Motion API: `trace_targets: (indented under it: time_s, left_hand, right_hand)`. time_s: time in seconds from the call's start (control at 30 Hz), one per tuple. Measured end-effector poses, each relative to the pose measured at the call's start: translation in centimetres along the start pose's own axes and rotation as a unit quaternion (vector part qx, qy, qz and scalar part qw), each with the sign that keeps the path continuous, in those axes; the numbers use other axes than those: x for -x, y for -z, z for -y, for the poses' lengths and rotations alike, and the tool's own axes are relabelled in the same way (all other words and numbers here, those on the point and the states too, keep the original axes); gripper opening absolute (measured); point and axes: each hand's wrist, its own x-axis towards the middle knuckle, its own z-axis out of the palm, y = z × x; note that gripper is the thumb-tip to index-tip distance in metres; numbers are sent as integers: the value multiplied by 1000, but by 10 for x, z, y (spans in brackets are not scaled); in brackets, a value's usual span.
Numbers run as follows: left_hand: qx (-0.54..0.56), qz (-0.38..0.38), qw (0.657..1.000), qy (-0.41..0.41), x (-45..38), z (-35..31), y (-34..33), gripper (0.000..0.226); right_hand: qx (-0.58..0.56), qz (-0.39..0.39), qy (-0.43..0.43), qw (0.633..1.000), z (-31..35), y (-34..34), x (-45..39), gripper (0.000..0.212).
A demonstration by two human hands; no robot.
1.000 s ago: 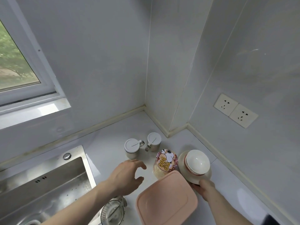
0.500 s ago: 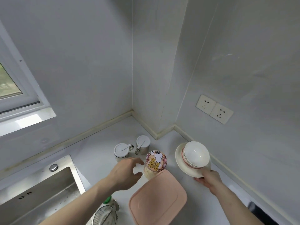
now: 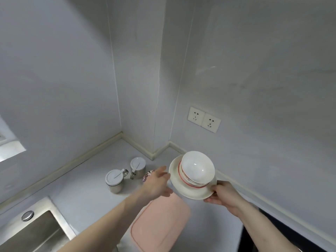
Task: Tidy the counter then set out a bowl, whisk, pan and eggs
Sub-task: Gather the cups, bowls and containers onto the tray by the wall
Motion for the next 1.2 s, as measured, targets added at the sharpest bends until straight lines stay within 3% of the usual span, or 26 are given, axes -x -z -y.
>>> trace_targets:
  time_s: [0.17, 0.43, 0.63, 0.93, 1.2]
  left_hand:
    - [-95, 41, 994, -34, 26, 0, -1, 30]
    - [-154, 92, 981, -69, 92, 29, -2, 43]
    - [-220, 157, 961, -67, 141, 58, -25, 36]
    - [-262, 289, 917, -86, 228, 96, -114, 35]
    - [-260, 366, 889, -89, 337, 142, -265, 39]
  right_hand:
    - [6, 11, -1, 1000, -19, -8, 53, 31]
    - [-1, -40, 1, 999, -78, -21, 128, 30]
    - [-42, -106, -27, 993, -145, -21, 207, 31]
    - [-107, -214, -36, 970, -250, 16, 341, 29]
    - [-148, -293, -47, 943, -350, 109, 473, 32]
